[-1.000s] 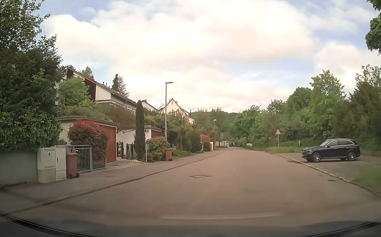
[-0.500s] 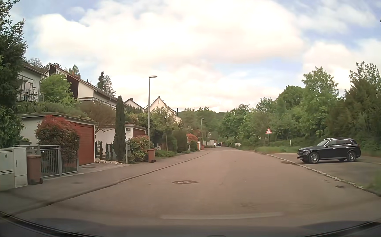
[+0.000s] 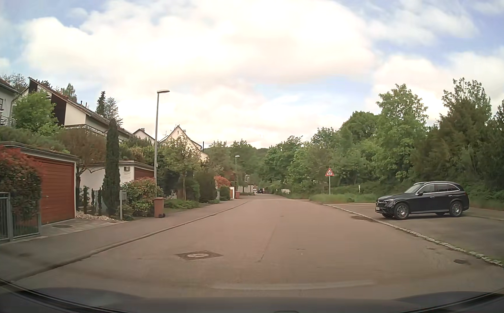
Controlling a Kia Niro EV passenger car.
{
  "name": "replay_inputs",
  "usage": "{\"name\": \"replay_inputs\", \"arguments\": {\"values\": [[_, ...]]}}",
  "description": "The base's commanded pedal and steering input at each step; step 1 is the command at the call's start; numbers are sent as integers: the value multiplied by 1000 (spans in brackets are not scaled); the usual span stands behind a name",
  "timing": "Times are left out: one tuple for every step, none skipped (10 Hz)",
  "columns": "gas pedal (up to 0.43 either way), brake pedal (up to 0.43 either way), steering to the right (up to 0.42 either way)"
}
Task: Follow the waypoints while adhering to traffic rules and regulations
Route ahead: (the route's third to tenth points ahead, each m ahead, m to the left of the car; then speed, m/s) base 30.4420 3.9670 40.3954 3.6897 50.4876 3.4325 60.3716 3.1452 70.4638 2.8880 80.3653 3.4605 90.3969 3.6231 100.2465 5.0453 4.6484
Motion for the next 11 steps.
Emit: {"name": "replay_inputs", "arguments": {"values": [[197,0,180],[197,0,176],[197,0,167],[197,0,158],[197,0,148],[197,0,140],[197,0,129],[209,0,119],[209,0,114],[209,0,105],[209,0,87]]}}
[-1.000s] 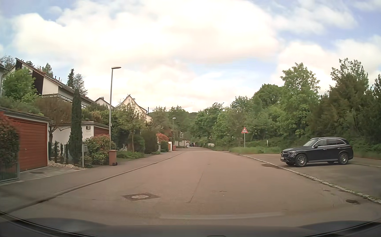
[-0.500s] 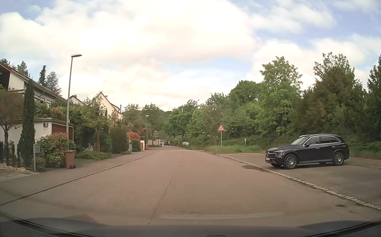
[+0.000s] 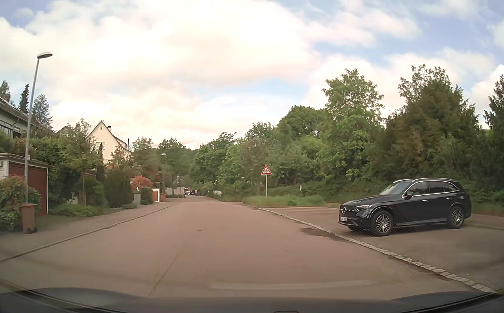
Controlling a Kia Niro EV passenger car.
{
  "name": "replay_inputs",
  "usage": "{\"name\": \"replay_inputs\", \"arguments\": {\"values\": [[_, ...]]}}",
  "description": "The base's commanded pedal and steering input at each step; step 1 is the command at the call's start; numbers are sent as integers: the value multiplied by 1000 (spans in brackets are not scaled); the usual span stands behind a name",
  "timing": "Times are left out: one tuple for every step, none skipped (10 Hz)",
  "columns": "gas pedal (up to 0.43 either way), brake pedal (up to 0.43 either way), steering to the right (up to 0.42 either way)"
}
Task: Follow the waypoints while adhering to traffic rules and regulations
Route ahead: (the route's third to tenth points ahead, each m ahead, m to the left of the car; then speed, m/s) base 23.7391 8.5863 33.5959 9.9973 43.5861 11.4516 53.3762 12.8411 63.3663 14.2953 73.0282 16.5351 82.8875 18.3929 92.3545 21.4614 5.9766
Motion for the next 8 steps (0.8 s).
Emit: {"name": "replay_inputs", "arguments": {"values": [[209,0,64],[209,0,38],[209,0,31],[197,0,23],[197,0,7],[189,0,-11],[169,0,-36],[138,0,-54]]}}
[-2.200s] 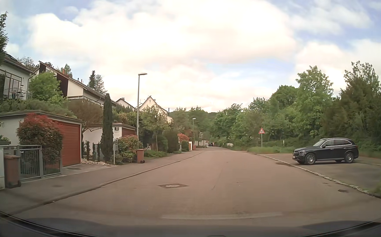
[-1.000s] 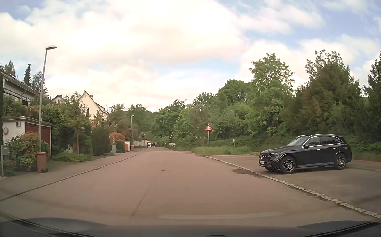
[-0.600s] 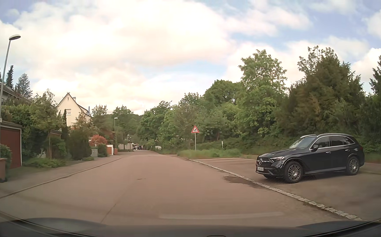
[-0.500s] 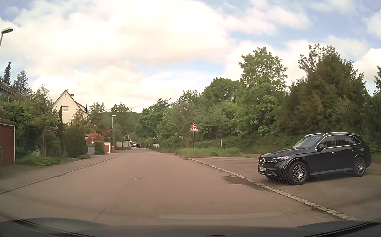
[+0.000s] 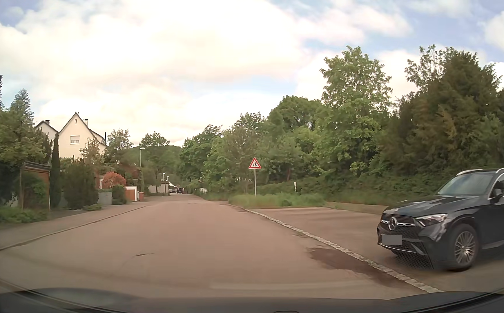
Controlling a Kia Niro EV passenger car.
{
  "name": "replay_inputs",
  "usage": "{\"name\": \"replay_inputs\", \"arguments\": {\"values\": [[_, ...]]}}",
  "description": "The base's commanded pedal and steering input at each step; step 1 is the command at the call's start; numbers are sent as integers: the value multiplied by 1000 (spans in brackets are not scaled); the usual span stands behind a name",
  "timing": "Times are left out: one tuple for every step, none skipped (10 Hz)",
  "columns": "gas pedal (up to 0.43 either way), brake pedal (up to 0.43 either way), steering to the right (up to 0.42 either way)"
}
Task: Follow the waypoints while adhering to traffic rules and regulations
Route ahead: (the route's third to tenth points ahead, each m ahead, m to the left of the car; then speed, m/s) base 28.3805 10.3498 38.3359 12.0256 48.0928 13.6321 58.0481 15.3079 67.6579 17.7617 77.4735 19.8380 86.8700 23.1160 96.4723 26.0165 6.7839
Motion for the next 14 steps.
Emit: {"name": "replay_inputs", "arguments": {"values": [[110,0,-69],[79,0,-72],[67,0,-72],[67,0,-70],[47,0,-67],[39,0,-64],[28,0,-60],[28,0,-57],[28,0,-55],[28,0,-54],[28,0,-53],[28,0,-53],[28,0,-53],[28,0,-53]]}}
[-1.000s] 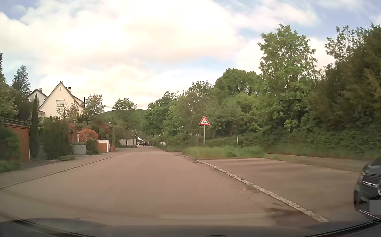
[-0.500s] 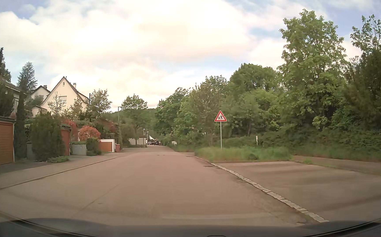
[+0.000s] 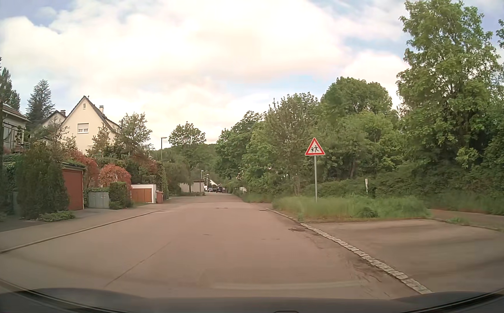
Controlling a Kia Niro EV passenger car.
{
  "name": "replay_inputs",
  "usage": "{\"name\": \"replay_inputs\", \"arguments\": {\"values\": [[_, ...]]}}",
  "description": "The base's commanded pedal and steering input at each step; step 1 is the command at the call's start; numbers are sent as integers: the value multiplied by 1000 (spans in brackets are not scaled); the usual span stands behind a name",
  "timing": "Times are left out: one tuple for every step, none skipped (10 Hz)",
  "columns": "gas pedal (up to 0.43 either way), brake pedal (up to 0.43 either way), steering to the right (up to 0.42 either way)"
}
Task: Follow the waypoints while adhering to traffic rules and regulations
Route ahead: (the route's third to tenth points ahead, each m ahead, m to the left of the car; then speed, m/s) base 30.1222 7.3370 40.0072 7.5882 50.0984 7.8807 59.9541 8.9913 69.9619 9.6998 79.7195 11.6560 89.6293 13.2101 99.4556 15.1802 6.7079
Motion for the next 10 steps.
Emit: {"name": "replay_inputs", "arguments": {"values": [[28,0,-53],[28,0,-53],[28,0,-52],[28,0,-49],[28,0,-42],[28,0,-35],[28,0,-32],[28,0,-27],[28,0,-21],[28,0,-16]]}}
